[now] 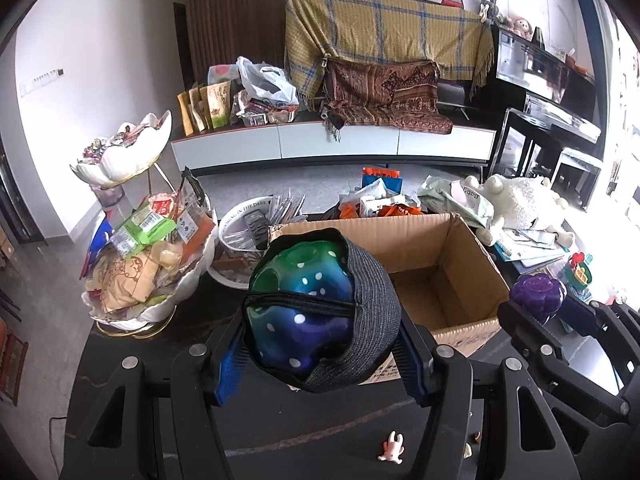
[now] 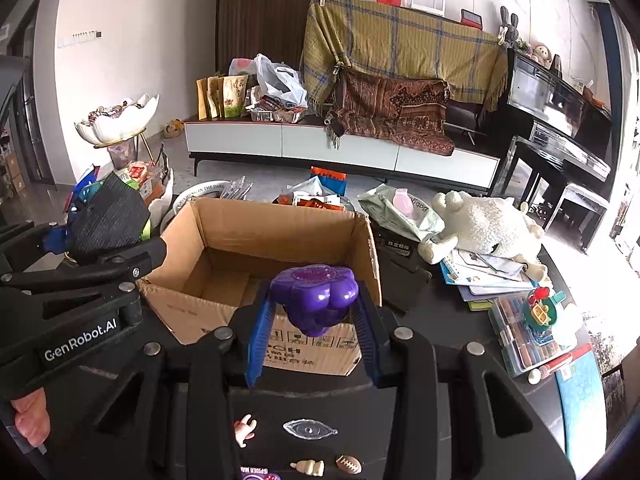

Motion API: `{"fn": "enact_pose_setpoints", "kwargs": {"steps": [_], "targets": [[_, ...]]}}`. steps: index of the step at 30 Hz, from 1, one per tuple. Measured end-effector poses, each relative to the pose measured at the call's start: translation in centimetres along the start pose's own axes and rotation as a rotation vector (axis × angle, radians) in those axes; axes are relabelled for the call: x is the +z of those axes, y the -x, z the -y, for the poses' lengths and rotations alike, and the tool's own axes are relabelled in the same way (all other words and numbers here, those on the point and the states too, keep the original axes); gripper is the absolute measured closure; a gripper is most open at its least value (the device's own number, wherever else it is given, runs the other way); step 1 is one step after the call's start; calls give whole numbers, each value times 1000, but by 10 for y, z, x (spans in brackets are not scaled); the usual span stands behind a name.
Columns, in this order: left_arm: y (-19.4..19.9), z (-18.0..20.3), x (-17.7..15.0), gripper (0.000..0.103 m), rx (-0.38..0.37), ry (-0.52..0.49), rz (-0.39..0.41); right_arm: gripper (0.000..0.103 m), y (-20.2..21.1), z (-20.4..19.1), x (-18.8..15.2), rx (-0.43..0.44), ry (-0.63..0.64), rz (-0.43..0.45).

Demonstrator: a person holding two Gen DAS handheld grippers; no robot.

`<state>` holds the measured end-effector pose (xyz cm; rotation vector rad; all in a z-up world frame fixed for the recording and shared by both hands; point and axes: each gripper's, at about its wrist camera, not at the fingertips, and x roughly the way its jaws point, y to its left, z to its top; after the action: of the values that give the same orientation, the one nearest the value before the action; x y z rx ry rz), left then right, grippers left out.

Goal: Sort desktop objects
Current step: 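Lower both tools over the box and open them to drop the toys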

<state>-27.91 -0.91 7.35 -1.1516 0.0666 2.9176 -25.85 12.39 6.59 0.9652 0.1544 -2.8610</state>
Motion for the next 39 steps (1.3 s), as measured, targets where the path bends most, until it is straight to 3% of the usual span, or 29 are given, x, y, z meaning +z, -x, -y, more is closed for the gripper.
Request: {"fn": "enact_pose_setpoints", "kwargs": {"steps": [9, 14, 15, 16, 18, 23, 39], "targets": [[-19, 0, 11, 43, -27, 29, -23, 68, -17, 1, 6, -2, 1, -5], [-38, -4, 20, 37, -162, 94, -107, 66, -35, -2, 16, 45, -2, -22], [-39, -4, 20, 36, -168, 95, -111, 57, -38, -3, 16, 44, -5, -28], [-38, -3, 20, 36, -160, 91, -106, 38, -40, -3, 17, 40, -9, -30], [-36, 0, 20, 36, -131, 71, -89, 22, -42, -4, 17, 25, -19, -31], [-23, 4, 15, 35, -80, 23, -46, 22, -35, -8, 15, 29, -4, -30], [22, 1, -13, 33, -55, 0, -5, 22, 4, -13, -4, 20, 27, -16]]}}
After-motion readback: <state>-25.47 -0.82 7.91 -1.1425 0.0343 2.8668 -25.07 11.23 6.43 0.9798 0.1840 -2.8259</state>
